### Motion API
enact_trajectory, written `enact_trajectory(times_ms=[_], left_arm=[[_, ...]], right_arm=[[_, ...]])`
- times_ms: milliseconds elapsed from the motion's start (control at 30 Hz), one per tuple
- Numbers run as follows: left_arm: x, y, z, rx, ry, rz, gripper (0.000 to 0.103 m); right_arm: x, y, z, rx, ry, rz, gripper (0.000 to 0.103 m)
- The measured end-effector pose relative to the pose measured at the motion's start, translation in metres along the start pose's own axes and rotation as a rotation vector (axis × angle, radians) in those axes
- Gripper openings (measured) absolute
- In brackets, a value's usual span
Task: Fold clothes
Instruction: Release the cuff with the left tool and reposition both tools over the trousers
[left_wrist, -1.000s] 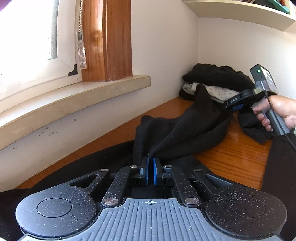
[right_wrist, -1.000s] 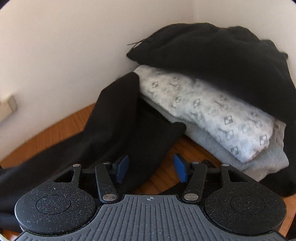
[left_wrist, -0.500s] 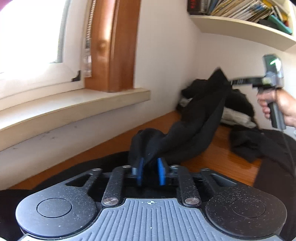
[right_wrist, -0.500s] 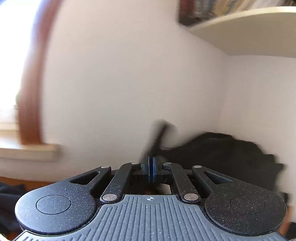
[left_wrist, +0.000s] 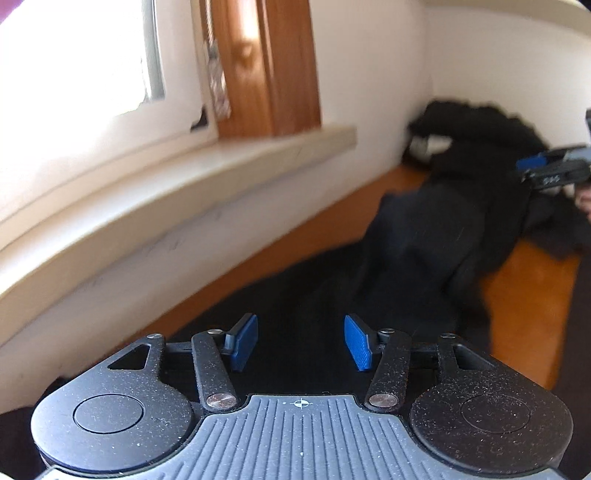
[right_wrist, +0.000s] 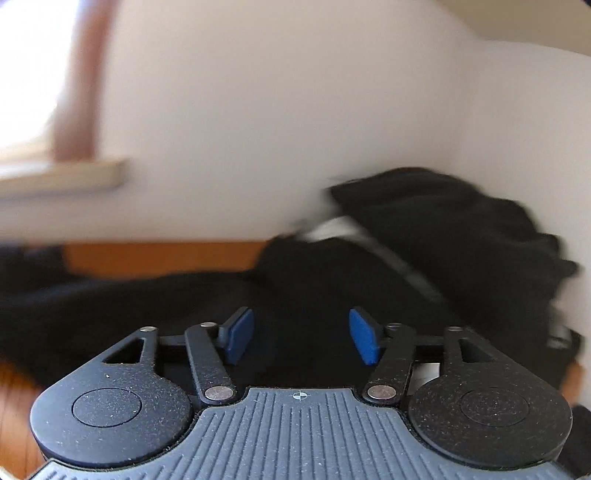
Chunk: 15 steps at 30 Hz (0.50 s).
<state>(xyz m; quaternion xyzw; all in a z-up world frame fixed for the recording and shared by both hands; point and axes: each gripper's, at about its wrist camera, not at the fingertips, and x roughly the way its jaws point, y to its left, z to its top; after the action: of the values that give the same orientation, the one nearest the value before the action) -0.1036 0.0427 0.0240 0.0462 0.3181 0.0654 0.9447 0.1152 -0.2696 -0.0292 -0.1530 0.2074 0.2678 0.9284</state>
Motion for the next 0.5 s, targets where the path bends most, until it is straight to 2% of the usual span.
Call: enact_trajectory(times_ms=[67, 167, 233, 333, 500], left_arm=[[0.002, 0.008, -0.01, -0.003, 0.01, 0.012, 0.056], [0.003, 0.02, -0.023, -0.028, 0.017, 0.021, 0.058], [0.001, 0.032, -0.029, -0.083, 0.017, 0.015, 0.058], [-0.007, 0.041, -0.035, -0.106, 0.016, 0.034, 0.059], [-0.028, 0.066, -0.051, -0.143, 0.02, 0.068, 0.059]], right_arm=[[0.005, 0.004, -0.007, -0.003, 0.015, 0.039, 0.06], [0.01, -0.005, -0.017, 0.059, 0.05, 0.06, 0.06], [0.005, -0.01, -0.025, 0.087, 0.06, 0.045, 0.06], [-0.005, -0.015, -0.034, 0.096, 0.086, 0.0, 0.06], [-0.014, -0.033, -0.051, 0.131, 0.124, -0.016, 0.06]])
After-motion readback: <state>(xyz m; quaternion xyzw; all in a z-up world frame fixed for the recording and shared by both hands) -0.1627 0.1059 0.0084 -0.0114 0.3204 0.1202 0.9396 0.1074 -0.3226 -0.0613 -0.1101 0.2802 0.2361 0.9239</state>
